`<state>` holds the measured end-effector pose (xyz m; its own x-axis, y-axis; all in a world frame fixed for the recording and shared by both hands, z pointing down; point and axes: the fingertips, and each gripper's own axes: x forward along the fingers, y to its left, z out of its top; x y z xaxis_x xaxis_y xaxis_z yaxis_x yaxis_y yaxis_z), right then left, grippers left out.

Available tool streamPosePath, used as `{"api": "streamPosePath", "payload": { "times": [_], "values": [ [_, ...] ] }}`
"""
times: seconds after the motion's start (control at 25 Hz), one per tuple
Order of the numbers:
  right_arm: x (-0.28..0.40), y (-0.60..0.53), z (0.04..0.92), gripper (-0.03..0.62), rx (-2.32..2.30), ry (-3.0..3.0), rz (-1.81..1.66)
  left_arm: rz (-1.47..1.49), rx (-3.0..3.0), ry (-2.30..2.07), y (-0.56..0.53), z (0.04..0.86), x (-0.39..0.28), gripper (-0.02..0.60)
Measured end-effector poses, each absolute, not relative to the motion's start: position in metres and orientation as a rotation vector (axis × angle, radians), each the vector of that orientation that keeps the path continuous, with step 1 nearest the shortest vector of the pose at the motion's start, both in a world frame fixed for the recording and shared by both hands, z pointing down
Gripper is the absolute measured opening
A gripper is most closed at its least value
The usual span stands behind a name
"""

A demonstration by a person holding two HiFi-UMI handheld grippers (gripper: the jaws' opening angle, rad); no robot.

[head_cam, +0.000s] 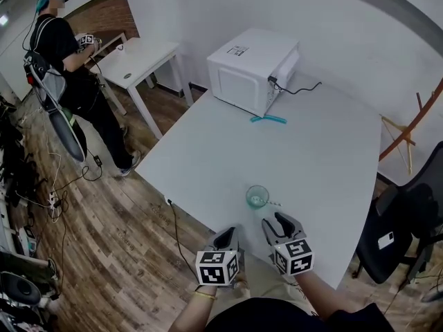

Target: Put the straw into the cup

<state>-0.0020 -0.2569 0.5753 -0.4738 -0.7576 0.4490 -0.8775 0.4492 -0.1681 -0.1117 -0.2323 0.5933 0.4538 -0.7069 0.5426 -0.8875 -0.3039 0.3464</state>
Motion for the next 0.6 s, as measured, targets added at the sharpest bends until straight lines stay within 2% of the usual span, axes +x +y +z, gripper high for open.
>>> {"api": "streamPosePath", "payload": {
  "times": [0.4,0.6],
  "values": [
    [-0.008,-0.224,0.55,0.149,1.432,-2.429,0.499,0.373,2.13,-1.319,-0.208,0.581,-0.114,0.02],
    [-0.009,-0.207,0.535,0.071,1.464,-2.449,0.466,0.363,2.144,-1.318,-0.196,0.575,-0.114,0.02]
  ]
}}
